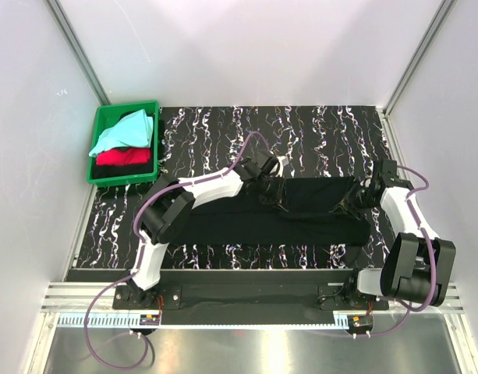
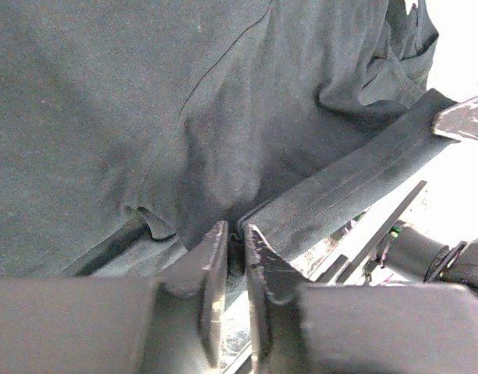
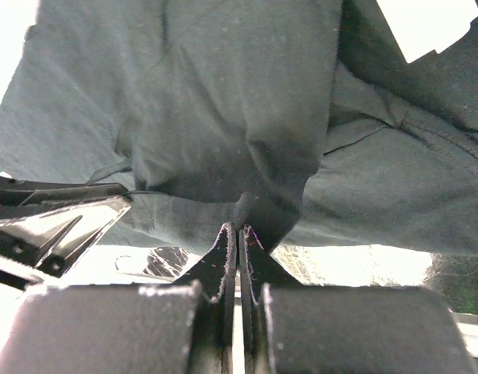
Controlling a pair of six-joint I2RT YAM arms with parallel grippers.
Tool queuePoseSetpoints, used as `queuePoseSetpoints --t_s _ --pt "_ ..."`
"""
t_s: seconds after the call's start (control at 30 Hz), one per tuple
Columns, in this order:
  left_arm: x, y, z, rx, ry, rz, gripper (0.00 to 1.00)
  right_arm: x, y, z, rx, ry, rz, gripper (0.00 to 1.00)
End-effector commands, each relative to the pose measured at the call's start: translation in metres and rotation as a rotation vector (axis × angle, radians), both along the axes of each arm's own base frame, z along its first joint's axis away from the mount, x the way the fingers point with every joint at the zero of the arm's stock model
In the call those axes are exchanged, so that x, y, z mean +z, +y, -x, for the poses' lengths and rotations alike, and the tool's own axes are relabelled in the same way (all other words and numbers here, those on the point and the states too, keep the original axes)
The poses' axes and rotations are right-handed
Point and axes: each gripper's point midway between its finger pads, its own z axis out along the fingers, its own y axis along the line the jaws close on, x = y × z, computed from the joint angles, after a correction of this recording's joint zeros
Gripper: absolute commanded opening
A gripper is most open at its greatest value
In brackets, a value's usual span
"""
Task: Fold and stack the t-shirts
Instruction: Fold the tshirt
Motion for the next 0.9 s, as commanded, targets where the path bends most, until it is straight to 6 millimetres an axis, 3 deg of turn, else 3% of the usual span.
queuePoseSetpoints --t_s 0.0,0.17,0.27,0.53,0.63,0.87 --pt "0.024 -0.009 -0.003 -0.035 -0.036 0.064 0.22 -0.004 -0.002 0.0 0.009 0.023 0.017 0.0" --pt "0.021 -0.007 -0.002 -0.043 -0.035 0.058 0.24 -0.003 -0.004 -0.006 0.019 0.019 0.023 0.0" --pt "0.02 -0.008 -0.002 -0.051 -0.027 0.063 0.3 -0.008 -0.005 -0.007 0.026 0.033 0.027 0.17" --pt "0.009 -0.007 0.008 -0.077 0.02 0.061 0.42 -0.023 0.006 -0.006 0.032 0.102 -0.066 0.42" --pt "0.004 -0.001 0.015 -0.086 0.03 0.05 0.43 -0.027 0.014 0.0 0.018 0.137 -0.115 0.44" --pt "0.005 0.008 0.019 -0.104 -0.004 0.037 0.51 -0.029 0.01 0.003 0.019 0.145 -0.085 0.48"
